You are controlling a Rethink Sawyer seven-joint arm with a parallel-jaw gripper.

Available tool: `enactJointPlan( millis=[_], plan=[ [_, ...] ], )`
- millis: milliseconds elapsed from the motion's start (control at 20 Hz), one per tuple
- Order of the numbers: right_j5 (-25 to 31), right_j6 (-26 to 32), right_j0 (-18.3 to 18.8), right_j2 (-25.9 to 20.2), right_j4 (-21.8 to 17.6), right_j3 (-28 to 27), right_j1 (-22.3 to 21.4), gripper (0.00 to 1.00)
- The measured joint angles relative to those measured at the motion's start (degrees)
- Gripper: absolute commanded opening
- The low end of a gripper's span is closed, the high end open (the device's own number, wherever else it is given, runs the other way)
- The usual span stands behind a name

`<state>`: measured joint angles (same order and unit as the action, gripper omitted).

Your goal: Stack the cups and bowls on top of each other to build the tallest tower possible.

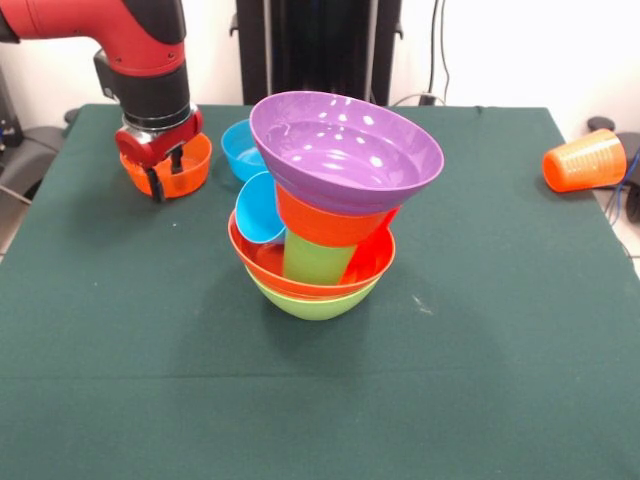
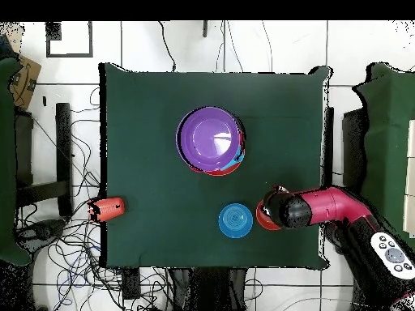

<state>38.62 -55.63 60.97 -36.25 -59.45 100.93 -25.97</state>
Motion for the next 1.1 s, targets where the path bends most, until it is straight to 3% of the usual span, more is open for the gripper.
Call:
enactJointPlan(
  millis=[800, 1050, 1100],
  plan=[
    [1.38, 0.0, 0.01, 0.25, 0.07, 0.0, -0.91, 0.0],
    [1.36, 0.0, 2.41, -1.16, 2.93, 1.76, -4.21, 0.0],
    [1.36, 0.0, 4.0, -1.81, 4.29, 2.54, -6.47, 0.0]
  ],
)
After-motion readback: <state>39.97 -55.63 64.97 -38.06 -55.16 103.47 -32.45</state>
